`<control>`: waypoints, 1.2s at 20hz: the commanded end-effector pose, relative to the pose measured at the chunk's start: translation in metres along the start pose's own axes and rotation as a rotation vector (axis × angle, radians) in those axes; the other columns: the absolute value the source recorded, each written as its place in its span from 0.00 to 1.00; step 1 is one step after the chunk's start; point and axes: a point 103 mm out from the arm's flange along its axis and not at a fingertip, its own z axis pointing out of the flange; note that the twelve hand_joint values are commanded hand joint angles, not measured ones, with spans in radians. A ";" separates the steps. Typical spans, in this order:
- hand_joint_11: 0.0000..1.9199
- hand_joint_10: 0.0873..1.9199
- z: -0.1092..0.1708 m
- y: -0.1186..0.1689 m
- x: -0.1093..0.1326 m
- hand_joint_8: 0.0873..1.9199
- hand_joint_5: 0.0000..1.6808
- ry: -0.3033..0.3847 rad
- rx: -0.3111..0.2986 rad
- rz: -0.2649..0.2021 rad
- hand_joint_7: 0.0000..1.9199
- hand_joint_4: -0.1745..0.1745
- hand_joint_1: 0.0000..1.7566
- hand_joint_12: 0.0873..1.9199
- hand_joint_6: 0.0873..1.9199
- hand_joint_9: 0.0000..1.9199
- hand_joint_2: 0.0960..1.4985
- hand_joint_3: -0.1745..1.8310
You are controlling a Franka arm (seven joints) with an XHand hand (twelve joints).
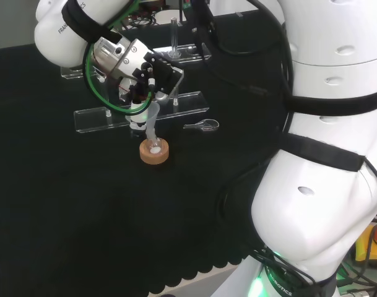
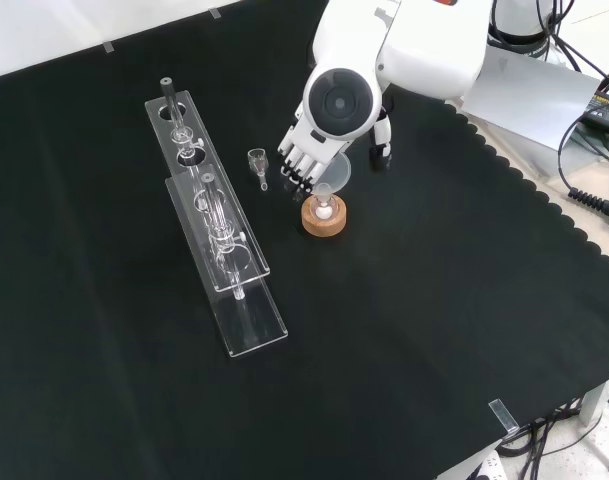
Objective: Remove the funnel from the round-bottom flask.
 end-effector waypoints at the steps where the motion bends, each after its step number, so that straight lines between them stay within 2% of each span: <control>1: 0.22 0.42 0.000 0.001 0.000 0.16 0.05 -0.009 0.025 0.016 0.00 0.40 0.29 0.70 0.00 0.09 0.45 0.18; 8: 0.22 0.40 0.005 0.007 0.003 0.21 0.06 0.002 0.018 -0.007 0.00 0.39 0.30 0.70 0.00 0.13 0.45 0.18; 17: 0.22 0.36 0.009 0.011 0.002 0.28 0.09 -0.013 0.031 -0.010 0.00 0.37 0.32 0.70 0.00 0.20 0.46 0.19; 24: 0.22 0.32 0.012 0.010 -0.003 0.32 0.14 -0.036 -0.016 0.002 0.03 0.37 0.34 0.69 0.00 0.25 0.47 0.20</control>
